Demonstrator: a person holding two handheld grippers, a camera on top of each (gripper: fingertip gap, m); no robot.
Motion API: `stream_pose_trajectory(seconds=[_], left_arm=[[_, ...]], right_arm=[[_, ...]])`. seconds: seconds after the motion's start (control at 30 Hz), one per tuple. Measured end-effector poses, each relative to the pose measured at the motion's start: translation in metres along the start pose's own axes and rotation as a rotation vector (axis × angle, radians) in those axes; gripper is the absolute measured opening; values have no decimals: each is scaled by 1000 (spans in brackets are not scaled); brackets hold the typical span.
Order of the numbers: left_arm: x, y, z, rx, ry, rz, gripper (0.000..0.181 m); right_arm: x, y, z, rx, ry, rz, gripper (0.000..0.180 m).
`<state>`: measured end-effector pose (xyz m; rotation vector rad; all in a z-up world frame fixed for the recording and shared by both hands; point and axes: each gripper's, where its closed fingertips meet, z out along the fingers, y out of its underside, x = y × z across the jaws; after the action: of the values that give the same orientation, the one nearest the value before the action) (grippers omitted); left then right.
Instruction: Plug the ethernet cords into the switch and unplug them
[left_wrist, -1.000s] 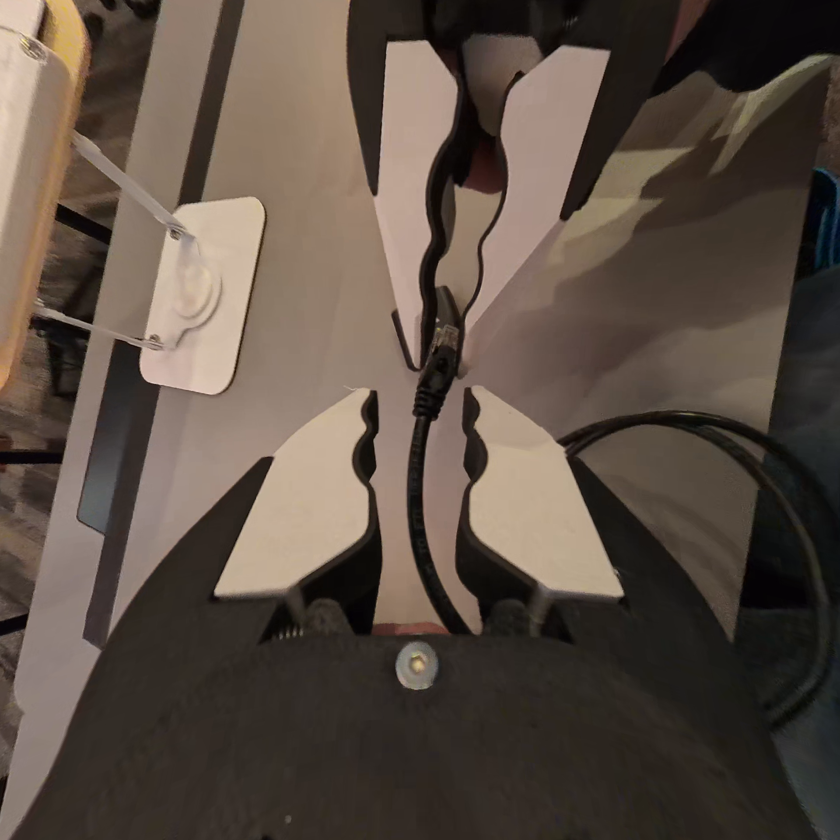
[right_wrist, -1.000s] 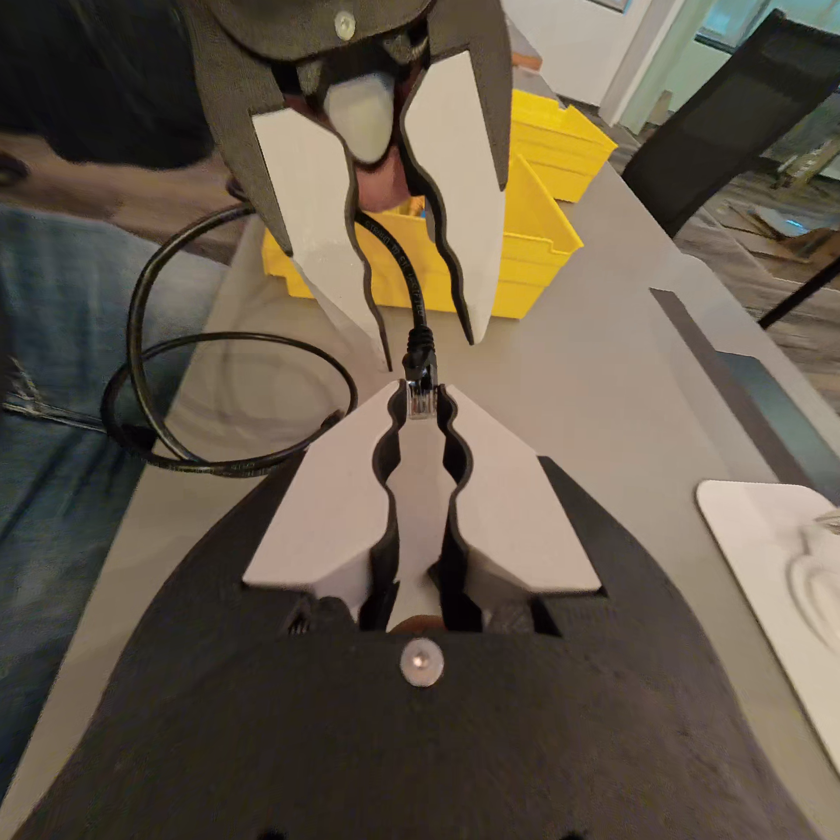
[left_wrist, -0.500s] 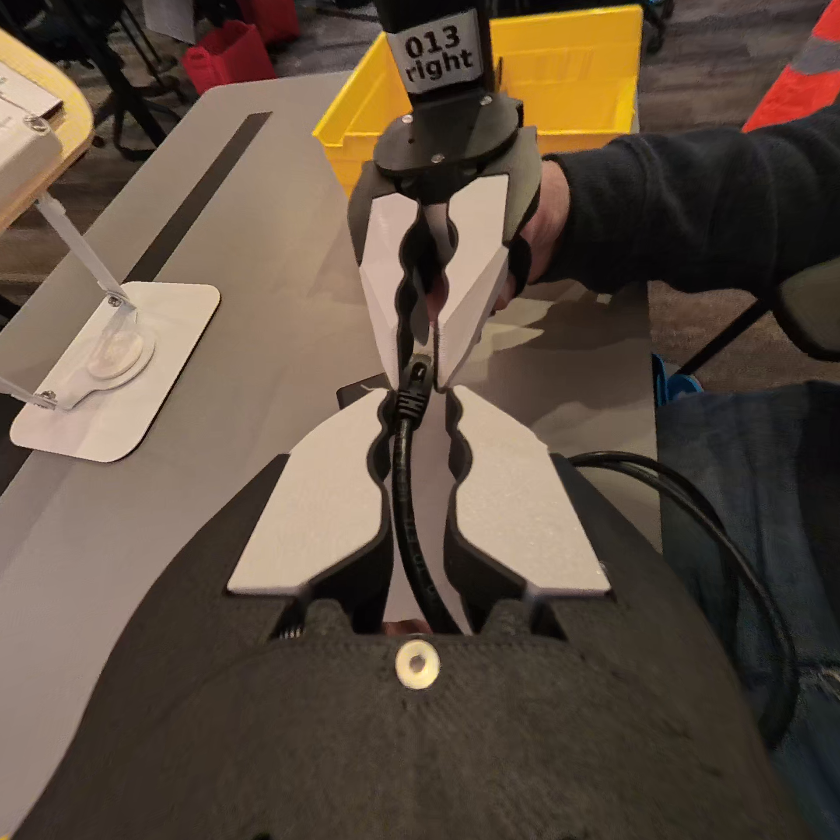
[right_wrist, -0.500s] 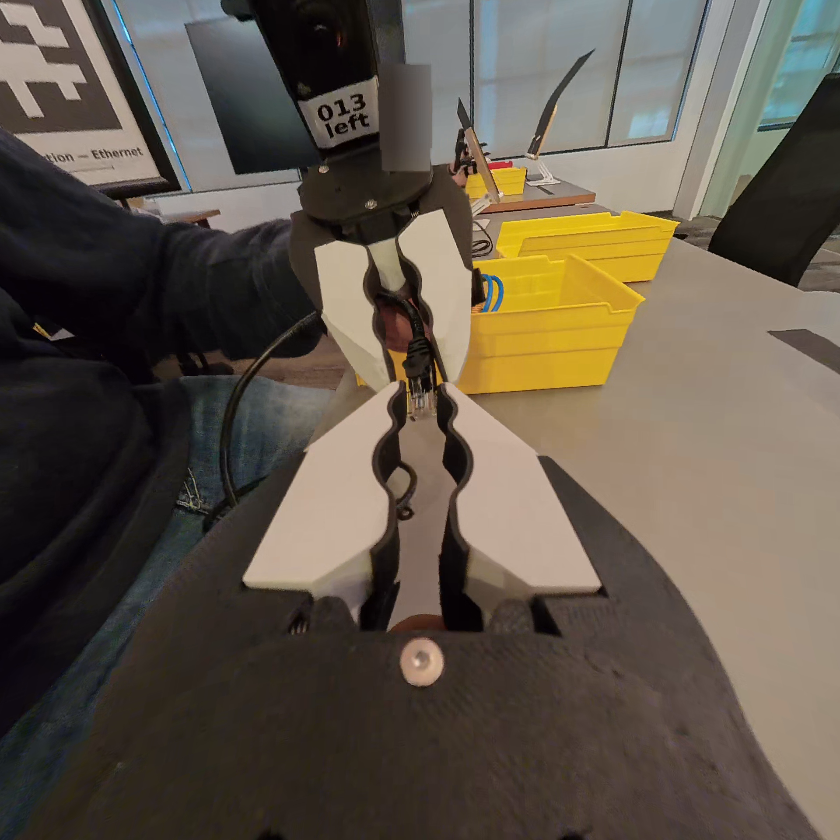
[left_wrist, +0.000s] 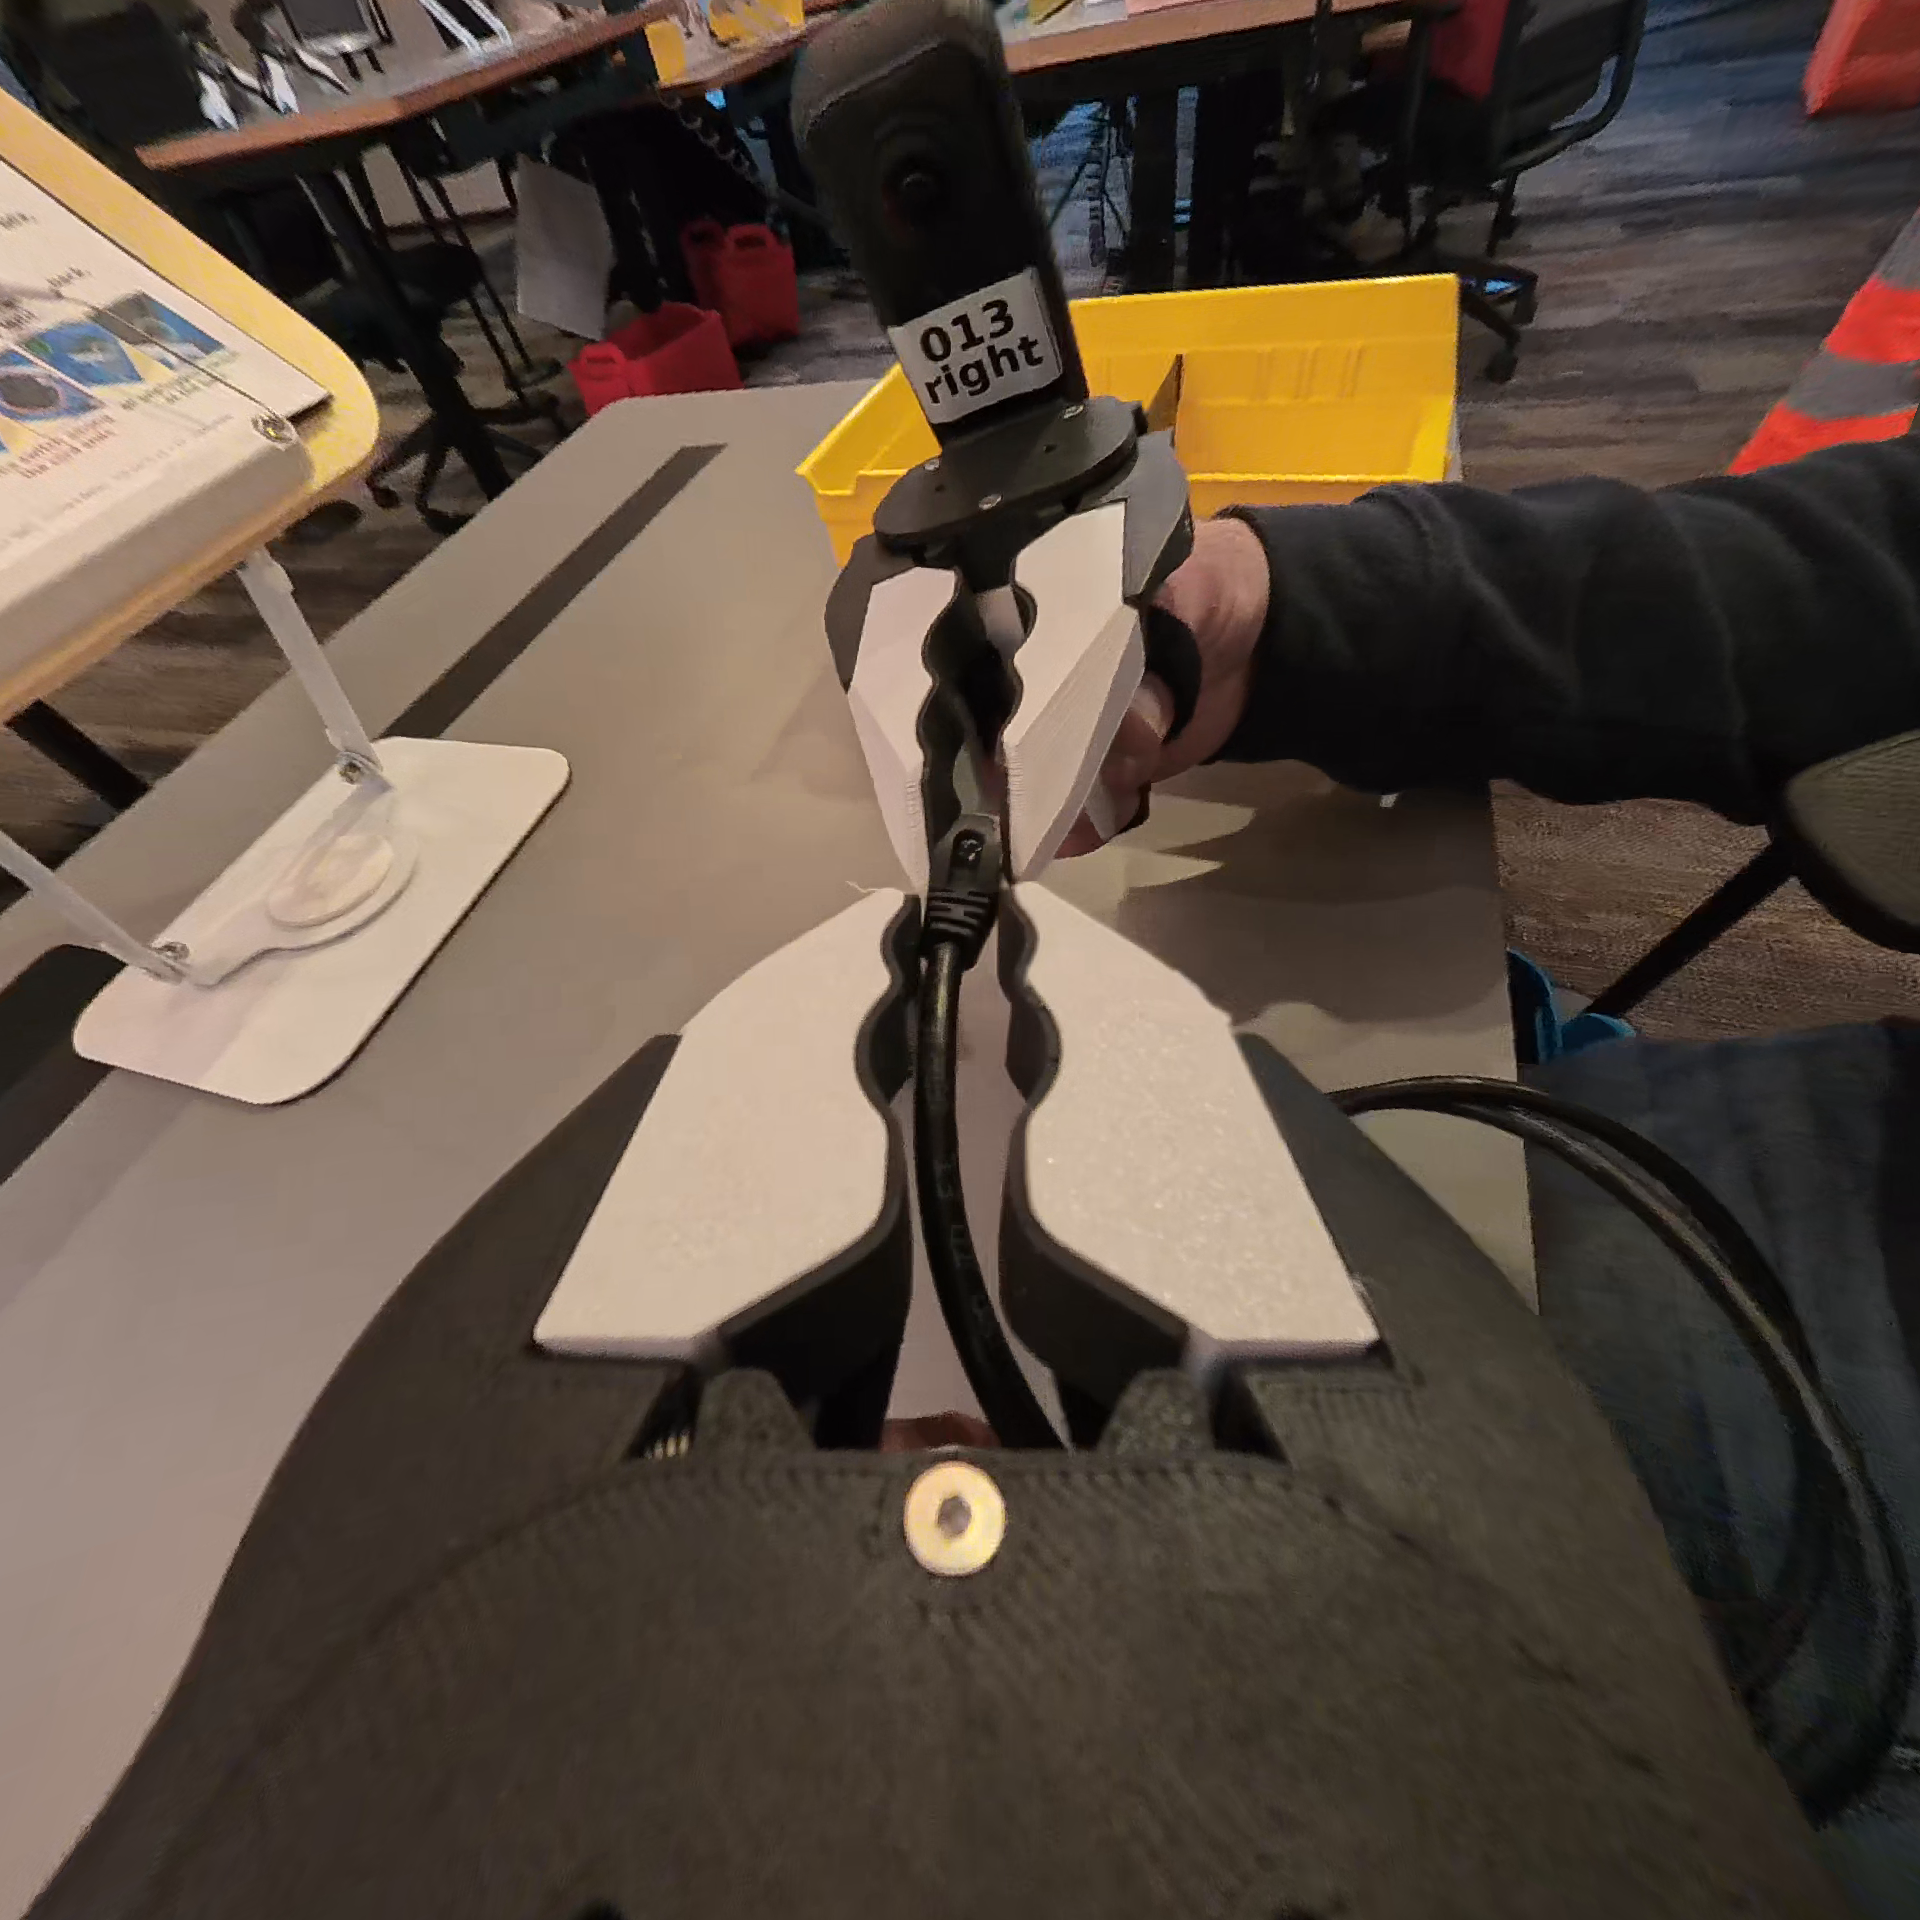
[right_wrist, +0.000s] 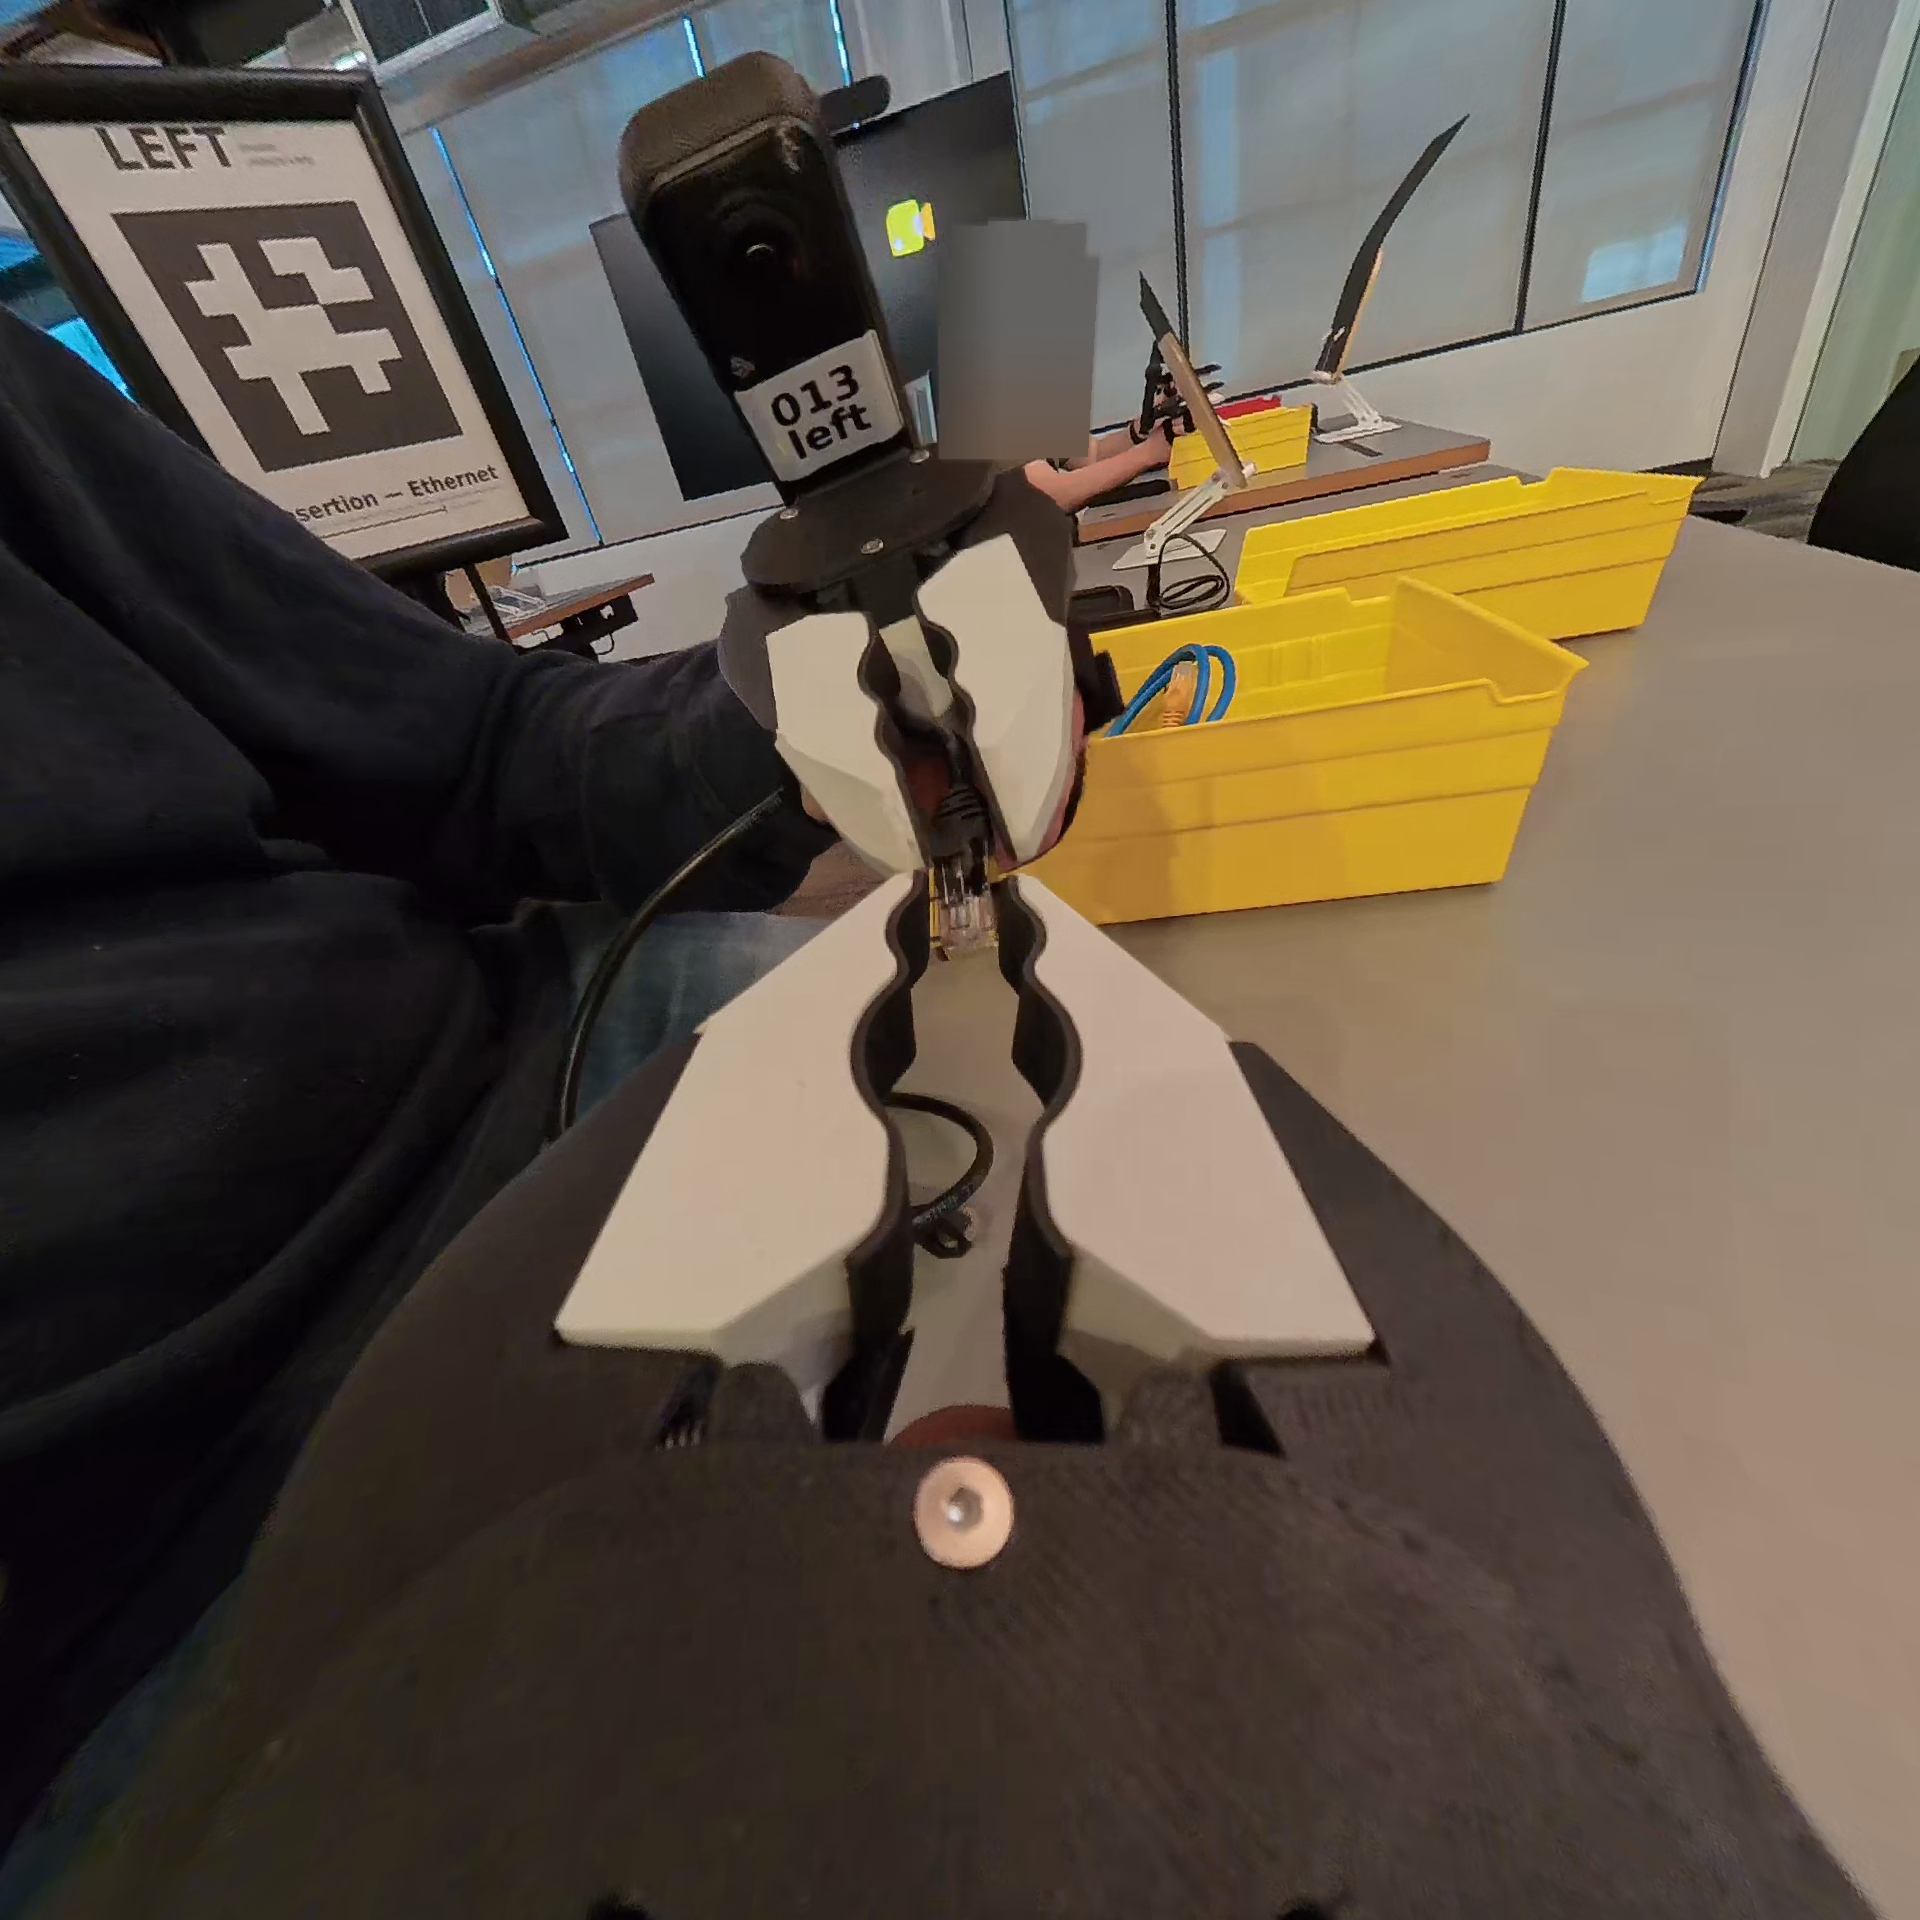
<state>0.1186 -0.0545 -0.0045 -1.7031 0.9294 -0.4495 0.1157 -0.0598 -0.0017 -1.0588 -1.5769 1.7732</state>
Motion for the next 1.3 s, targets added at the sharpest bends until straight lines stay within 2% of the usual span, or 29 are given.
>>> stream_pose_trajectory(seconds=[0.17, 0.53, 0.7, 1.03, 1.3], left_arm=[[3, -1, 1, 27, -7, -10, 13], [7, -13, 2, 202, 4, -141, 13], [7, -12, 2, 214, 6, -152, 12], [1, -10, 0, 251, 19, -240, 12], [-4, -8, -4, 250, 27, -282, 12]], right_arm=[[-2, 1, -2, 23, -28, 30, 11], [-8, -6, -5, 116, -86, 69, 11], [-8, -5, -5, 108, -88, 73, 11], [0, -11, -4, 102, -46, 77, 13], [13, 0, -13, 20, 79, 14, 19]])
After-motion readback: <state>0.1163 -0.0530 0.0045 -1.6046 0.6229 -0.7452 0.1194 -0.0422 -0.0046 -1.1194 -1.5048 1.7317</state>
